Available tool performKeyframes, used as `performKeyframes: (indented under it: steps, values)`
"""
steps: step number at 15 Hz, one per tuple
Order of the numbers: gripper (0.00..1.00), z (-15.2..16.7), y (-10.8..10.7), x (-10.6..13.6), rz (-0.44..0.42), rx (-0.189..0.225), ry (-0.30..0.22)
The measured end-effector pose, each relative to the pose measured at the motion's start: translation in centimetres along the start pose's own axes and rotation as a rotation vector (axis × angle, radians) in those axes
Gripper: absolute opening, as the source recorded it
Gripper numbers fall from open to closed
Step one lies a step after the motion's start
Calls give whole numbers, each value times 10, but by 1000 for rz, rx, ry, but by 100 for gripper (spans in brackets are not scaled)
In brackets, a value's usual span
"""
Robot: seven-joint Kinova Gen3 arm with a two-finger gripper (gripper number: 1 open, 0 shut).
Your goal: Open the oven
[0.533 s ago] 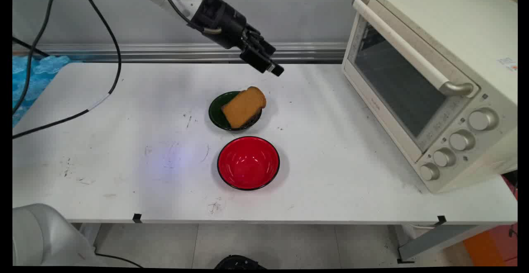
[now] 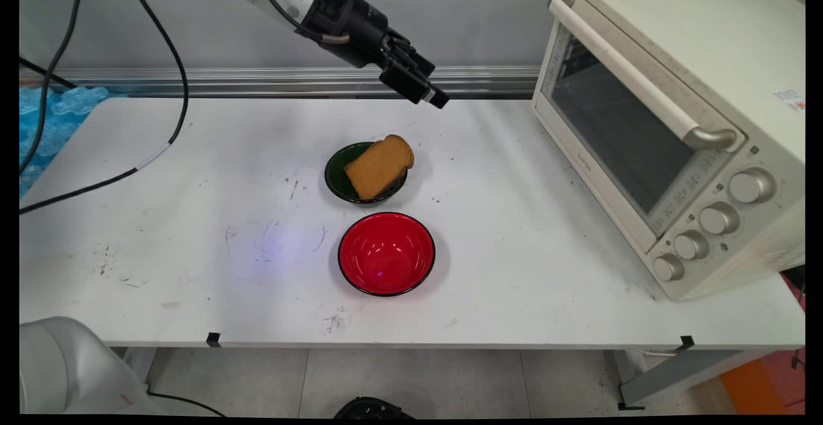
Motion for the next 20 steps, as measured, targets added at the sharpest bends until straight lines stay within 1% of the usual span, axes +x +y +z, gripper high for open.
performKeyframes:
  steps: [3, 7, 12, 16, 20]
  values:
    - [100, -1, 1, 5, -2, 0, -5]
    - [100, 1, 6, 18, -10, -15, -3]
    - [100, 4, 12, 42, -10, -33, -9]
    - [100, 8, 14, 64, -14, -26, -13]
    - [100, 12, 15, 85, 9, -8, -11]
